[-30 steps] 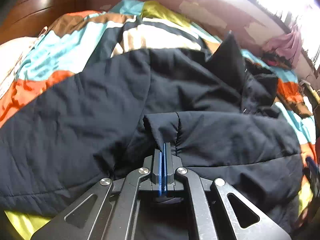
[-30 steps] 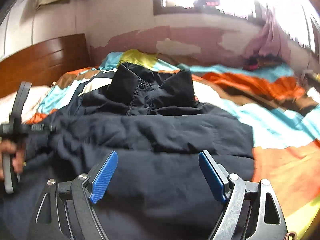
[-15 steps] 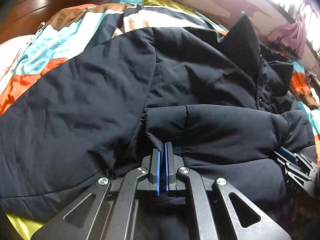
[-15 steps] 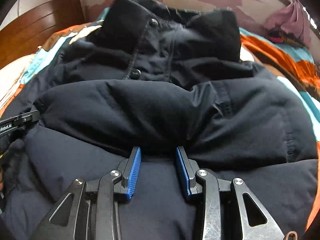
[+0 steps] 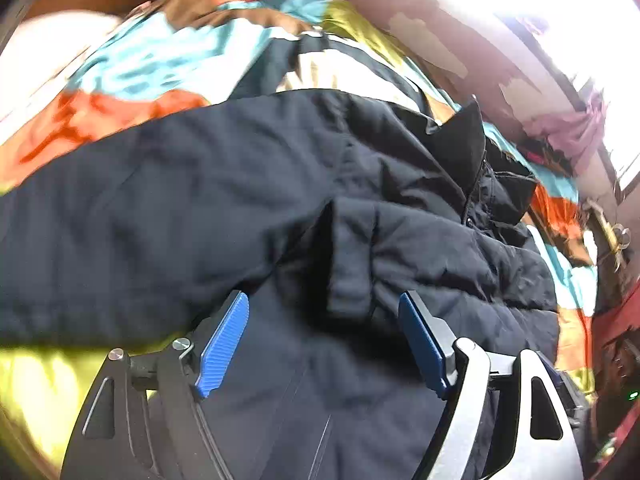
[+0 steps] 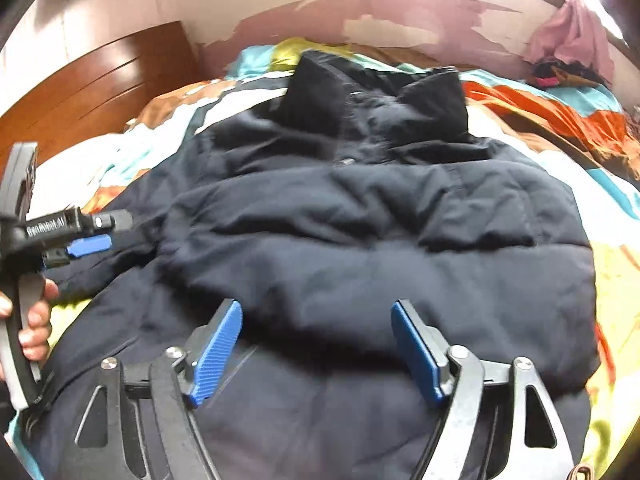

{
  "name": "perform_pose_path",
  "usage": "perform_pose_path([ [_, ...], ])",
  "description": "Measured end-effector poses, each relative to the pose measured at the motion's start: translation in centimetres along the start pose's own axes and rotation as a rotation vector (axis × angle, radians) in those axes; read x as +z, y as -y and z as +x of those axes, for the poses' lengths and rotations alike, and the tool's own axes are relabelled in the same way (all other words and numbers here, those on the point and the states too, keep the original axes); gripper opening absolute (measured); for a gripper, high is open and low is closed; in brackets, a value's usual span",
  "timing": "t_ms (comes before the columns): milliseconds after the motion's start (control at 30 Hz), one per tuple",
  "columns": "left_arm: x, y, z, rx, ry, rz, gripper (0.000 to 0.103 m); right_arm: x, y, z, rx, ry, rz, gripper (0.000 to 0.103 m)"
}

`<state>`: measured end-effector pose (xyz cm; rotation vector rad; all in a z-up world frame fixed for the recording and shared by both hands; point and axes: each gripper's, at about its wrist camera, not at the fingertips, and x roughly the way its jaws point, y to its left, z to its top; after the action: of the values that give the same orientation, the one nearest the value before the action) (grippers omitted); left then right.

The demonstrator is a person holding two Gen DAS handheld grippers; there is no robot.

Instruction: Fold large clothes

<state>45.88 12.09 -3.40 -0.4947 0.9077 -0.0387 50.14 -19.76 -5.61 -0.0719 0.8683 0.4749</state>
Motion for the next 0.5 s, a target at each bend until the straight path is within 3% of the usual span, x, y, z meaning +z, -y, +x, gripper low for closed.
perform_pose_path([
  [100, -1.5, -1.8, -2.2, 0.034, -0.024, -0.055, 0.073, -1.1, -2.5, -0.8, 0.036, -0.003, -0.038, 0.083],
  [233, -3.8, -6.3, -5.4, 0.158, -0.040, -0.143, 0.073, -1.7, -6.6, -0.7, 0.083, -0.008, -0.077, 0.086],
  [500, -5.0, -16.6, -10.4, 0.217, 0.050, -0.352, 0.073, -0.3, -14.0, 1.2, 0.097, 0.080, -0.229, 0.087],
])
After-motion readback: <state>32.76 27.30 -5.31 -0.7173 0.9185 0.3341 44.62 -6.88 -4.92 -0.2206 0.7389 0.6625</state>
